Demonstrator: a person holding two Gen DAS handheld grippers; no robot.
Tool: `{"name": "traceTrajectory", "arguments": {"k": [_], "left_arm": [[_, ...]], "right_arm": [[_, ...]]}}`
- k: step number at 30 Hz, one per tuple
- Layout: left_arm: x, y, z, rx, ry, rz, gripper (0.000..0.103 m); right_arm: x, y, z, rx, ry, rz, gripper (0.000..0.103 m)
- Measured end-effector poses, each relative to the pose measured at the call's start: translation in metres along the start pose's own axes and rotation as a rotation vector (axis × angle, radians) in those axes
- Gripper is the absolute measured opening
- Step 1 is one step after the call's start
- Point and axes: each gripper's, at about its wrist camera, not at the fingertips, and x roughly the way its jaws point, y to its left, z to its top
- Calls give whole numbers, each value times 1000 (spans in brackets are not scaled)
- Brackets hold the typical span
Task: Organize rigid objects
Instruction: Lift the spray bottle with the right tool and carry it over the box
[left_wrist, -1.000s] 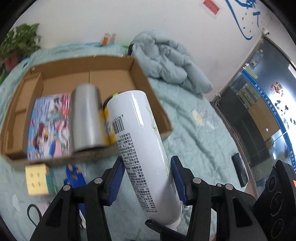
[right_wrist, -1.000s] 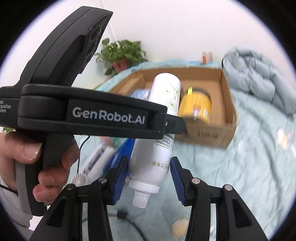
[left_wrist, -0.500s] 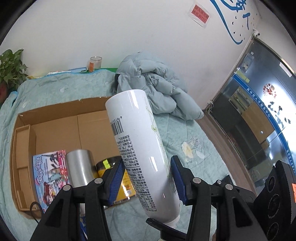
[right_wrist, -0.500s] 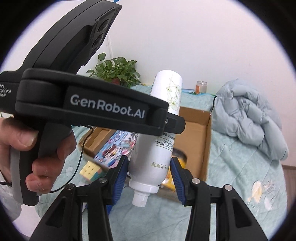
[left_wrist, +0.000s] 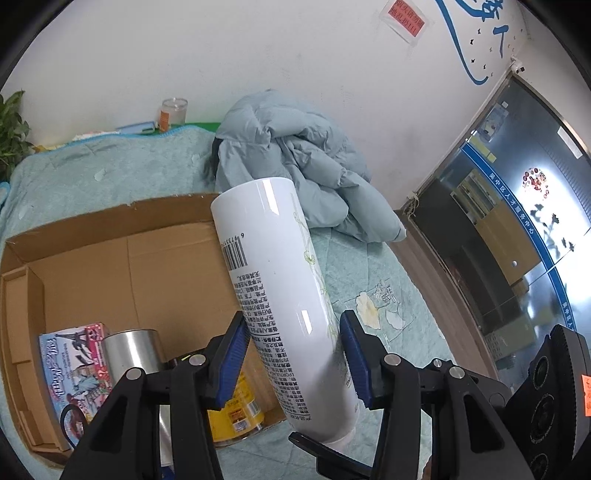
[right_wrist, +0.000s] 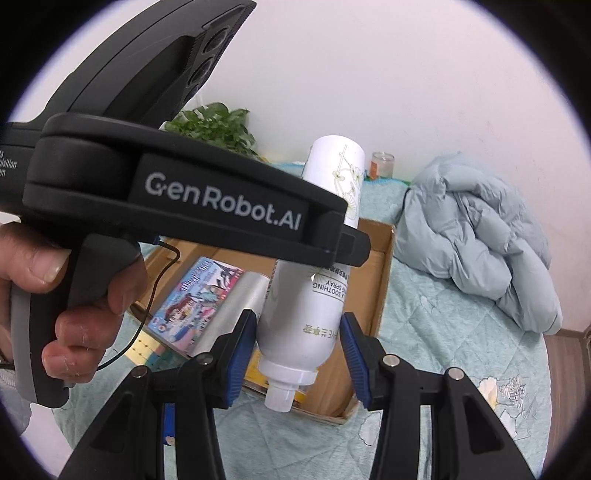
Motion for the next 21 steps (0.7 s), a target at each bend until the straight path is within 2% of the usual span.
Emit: {"name": "traceTrajectory", "arguments": {"k": [10,21], "left_arm": [[72,32,0,-66,97,-44,47],[144,63,-14,-148,222,-92,47]], "right_arm": [[40,-20,-14,34,100,-7,46],[85,-38,-31,65,258,-15,46]]}}
